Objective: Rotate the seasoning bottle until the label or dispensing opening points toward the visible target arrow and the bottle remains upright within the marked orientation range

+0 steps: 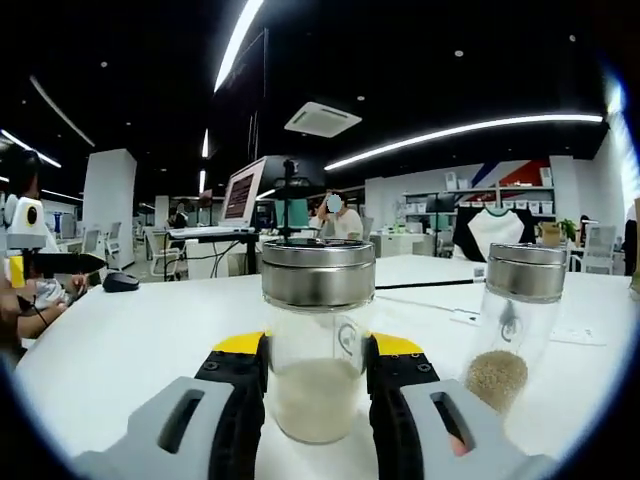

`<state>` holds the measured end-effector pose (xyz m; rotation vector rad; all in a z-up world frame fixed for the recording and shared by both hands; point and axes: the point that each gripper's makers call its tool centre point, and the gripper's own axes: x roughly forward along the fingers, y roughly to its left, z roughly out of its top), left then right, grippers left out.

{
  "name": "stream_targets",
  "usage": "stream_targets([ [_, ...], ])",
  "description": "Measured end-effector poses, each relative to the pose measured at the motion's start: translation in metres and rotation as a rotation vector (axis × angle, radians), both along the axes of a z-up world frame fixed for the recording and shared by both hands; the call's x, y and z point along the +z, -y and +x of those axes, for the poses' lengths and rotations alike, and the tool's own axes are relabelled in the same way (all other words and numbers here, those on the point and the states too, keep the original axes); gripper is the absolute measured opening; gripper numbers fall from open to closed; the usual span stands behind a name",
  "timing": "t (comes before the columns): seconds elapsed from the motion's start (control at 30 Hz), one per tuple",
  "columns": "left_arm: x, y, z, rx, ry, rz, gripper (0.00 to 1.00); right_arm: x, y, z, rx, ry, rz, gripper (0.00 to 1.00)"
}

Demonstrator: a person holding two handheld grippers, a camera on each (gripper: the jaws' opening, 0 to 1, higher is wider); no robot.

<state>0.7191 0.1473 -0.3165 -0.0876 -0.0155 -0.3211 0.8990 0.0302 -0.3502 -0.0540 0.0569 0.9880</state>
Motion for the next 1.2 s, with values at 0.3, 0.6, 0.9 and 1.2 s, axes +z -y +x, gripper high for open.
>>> stream_targets([
  [0.3, 0.000, -0.001, -0.003, 0.002, 0.005, 0.001, 0.97, -0.001, -0.003, -0.036, 0.075, 0.005, 0.006, 0.37],
  [0.6, -0.001, 0.000, -0.004, -0.002, 0.000, 0.001, 0.97, -0.003, -0.009, -0.071, 0.162, 0.003, 0.002, 0.37],
  [0.9, -0.001, -0.001, -0.003, -0.001, 0.000, -0.003, 0.97, -0.005, -0.016, -0.098, 0.257, 0.000, 0.010, 0.37],
  [1.2, 0.002, -0.002, -0.003, 0.001, 0.005, -0.005, 0.97, 0.000, -0.015, -0.127, 0.389, 0.003, 0.015, 0.38],
])
